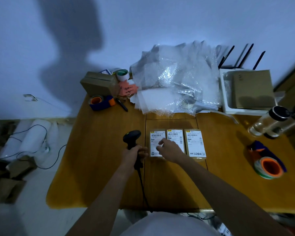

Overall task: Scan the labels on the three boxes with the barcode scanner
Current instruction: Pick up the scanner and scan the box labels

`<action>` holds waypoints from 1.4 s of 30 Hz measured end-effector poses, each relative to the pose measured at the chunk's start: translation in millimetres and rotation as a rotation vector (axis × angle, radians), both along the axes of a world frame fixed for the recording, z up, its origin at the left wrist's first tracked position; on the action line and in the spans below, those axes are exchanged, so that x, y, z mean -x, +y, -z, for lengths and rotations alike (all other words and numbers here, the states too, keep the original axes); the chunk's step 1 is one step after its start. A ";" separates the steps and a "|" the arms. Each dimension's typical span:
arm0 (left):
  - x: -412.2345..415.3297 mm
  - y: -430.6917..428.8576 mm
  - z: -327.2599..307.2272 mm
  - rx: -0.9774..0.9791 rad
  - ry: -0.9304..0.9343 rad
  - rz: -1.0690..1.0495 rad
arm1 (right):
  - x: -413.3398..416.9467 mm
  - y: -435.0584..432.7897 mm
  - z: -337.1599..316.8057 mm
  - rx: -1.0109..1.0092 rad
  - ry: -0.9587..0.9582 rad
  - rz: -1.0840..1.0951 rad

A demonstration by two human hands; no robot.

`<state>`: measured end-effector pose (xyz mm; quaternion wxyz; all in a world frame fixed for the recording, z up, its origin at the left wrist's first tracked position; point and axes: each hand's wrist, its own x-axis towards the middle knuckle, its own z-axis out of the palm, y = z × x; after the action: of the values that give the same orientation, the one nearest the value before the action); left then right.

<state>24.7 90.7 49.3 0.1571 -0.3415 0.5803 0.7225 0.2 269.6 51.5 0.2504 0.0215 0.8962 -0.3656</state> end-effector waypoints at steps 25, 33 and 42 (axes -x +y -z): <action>-2.2 12.3 21.5 0.135 -0.136 0.106 | 2.0 11.8 21.7 0.019 -0.132 0.096; -7.6 4.0 24.6 0.140 -0.150 0.063 | -1.7 4.6 10.8 0.167 -0.197 0.163; -22.0 -22.8 22.9 0.160 -0.174 -0.014 | -3.9 -24.3 7.5 0.115 -0.265 0.027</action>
<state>46.7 67.9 26.4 0.1739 -0.4185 0.6180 0.6424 4.1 245.4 44.1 0.3622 0.0672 0.8326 -0.4136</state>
